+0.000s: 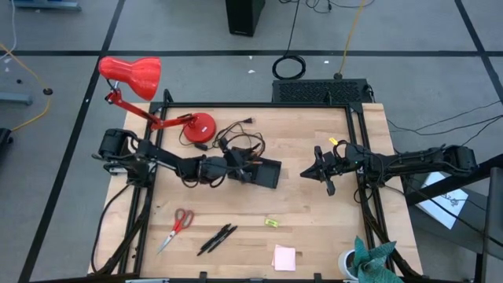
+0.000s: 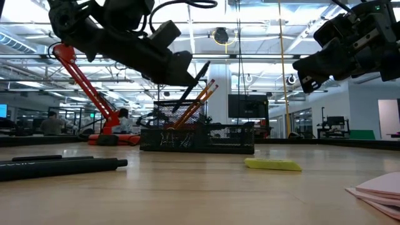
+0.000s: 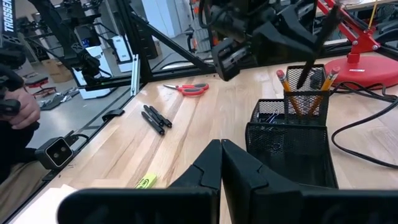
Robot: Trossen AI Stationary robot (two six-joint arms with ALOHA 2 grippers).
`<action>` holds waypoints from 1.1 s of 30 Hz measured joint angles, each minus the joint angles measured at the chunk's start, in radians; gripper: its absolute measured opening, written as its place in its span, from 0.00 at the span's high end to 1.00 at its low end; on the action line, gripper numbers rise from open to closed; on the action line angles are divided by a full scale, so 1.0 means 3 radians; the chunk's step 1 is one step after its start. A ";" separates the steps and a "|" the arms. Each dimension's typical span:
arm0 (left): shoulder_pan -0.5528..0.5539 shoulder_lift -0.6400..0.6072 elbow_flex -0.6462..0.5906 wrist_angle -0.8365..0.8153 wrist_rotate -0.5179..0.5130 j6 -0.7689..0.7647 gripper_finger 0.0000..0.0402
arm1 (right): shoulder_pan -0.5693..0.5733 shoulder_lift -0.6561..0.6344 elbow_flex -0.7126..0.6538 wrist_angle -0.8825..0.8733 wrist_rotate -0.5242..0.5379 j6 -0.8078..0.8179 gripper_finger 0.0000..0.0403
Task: Pick and place office supplies into organizer
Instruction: Put the black pen into the desk organizer
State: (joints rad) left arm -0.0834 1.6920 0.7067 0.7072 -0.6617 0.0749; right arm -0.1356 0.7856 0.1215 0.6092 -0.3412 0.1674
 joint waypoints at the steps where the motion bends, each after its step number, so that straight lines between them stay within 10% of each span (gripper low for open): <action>1: -0.0022 0.0000 0.0000 -0.0008 0.0014 -0.0028 0.92 | 0.0000 0.0001 0.0000 -0.0003 0.0000 0.0001 0.99; 33: -0.0319 0.0195 -0.0079 -0.0073 -0.0402 -0.0280 0.92 | 0.0001 0.0000 0.0000 -0.0027 -0.0001 0.0010 0.99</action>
State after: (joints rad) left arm -0.1791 1.7505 0.6830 0.6855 -0.7822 -0.0090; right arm -0.1352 0.7856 0.1215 0.6013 -0.3416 0.1706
